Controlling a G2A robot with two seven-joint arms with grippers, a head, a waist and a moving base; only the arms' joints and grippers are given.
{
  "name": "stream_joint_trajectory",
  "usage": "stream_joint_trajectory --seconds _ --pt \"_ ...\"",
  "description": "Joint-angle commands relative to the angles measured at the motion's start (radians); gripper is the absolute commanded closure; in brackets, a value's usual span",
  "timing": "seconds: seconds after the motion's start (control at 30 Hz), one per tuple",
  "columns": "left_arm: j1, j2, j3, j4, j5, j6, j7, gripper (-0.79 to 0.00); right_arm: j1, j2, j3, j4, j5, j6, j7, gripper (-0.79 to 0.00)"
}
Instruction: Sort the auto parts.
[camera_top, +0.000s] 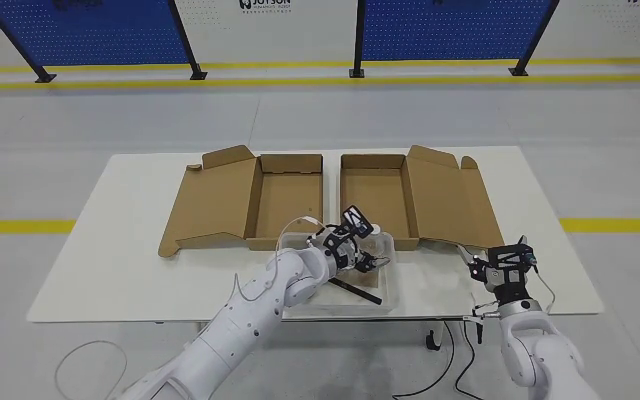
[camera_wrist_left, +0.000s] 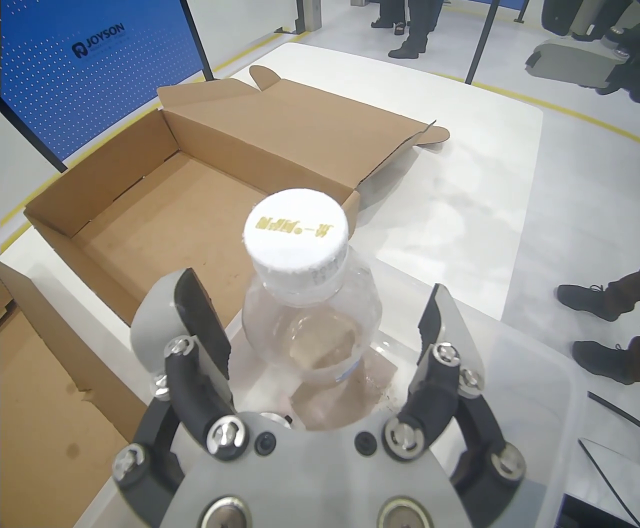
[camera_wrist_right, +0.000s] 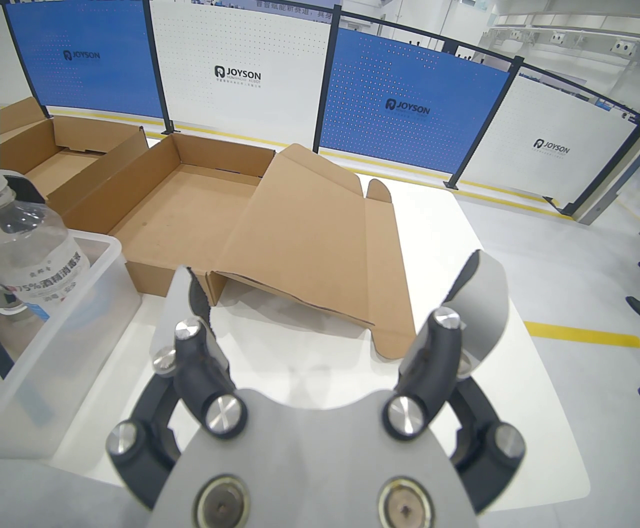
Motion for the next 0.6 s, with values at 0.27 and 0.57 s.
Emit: stream_joint_trajectory --seconds 0.27,0.57 --pt "0.005 -0.005 -0.008 -0.007 0.013 -0.001 -0.003 -0.650 0.000 0.000 0.000 0.000 0.000 0.000 0.000 -0.785" --pt "0.006 -0.007 -0.021 -0.006 0.023 -0.008 -0.002 -0.372 0.000 0.000 0.000 0.000 0.000 0.000 0.000 -0.785"
